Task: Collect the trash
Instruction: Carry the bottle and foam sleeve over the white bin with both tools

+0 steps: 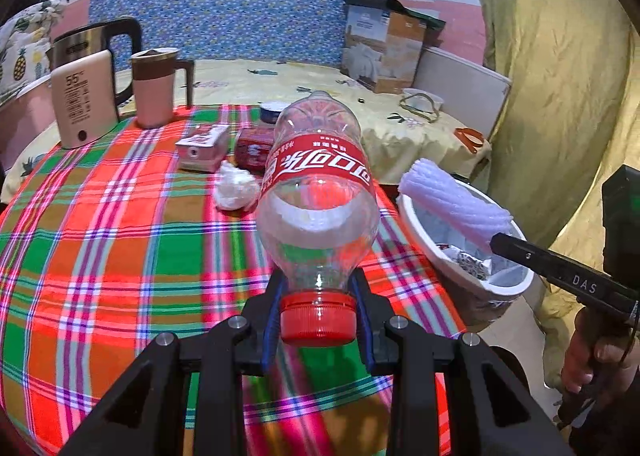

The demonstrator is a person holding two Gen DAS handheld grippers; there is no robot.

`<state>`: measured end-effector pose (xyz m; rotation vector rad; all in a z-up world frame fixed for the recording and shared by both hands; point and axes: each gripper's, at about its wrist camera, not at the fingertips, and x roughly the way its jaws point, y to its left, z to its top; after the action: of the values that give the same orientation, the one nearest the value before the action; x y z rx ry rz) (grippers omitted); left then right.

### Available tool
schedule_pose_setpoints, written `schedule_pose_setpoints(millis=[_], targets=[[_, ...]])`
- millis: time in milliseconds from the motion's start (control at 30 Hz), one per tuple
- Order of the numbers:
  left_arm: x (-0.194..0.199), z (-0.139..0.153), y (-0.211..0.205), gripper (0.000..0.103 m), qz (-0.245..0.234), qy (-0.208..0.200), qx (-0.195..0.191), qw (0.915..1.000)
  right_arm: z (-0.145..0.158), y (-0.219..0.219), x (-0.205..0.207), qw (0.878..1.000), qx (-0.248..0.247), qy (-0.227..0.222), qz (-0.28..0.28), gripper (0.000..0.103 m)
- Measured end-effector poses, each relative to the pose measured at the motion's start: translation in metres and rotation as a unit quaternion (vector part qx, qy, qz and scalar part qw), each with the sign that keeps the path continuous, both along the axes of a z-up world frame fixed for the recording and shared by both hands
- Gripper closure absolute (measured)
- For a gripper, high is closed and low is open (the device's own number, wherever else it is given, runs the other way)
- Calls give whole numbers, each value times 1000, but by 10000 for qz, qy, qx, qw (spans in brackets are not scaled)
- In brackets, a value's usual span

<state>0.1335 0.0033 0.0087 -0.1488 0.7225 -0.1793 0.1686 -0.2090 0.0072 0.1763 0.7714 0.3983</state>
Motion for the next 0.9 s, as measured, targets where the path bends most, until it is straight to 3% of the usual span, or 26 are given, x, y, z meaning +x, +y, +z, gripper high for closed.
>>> schedule_pose_setpoints(millis=[900], targets=[[20,4,-66,70,-827,0,42,9966,-4,-48,-3,9980,-32,51,-622,89]])
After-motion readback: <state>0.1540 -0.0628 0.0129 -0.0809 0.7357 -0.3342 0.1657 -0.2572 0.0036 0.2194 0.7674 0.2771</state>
